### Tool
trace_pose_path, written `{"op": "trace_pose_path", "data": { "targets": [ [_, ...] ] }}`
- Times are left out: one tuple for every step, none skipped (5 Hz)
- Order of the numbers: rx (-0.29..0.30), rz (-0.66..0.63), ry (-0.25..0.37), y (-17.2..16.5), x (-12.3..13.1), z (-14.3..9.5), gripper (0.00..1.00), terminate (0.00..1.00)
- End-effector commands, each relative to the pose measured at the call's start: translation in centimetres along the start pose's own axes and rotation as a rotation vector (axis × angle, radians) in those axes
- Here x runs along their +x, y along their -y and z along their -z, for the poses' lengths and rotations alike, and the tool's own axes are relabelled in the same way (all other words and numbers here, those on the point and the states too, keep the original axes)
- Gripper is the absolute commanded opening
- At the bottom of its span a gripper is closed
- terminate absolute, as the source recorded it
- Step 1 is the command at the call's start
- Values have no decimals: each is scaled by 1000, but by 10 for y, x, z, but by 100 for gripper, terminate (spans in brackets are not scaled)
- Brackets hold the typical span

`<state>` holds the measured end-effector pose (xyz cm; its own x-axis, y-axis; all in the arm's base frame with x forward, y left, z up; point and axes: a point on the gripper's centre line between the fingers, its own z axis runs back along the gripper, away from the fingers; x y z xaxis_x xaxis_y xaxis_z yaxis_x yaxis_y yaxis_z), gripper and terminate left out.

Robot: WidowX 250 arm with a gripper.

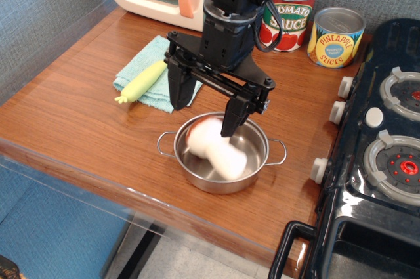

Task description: Place the mushroom on the pot

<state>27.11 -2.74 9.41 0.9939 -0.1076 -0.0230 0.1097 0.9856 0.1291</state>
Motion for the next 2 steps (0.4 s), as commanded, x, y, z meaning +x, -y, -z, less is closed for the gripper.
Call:
{"op": "trace_pose_path", "data": {
  "targets": [
    [17, -2, 18, -7, 3, -14, 100, 0],
    [17, -2, 18, -7, 3, -14, 100, 100]
  ]
}}
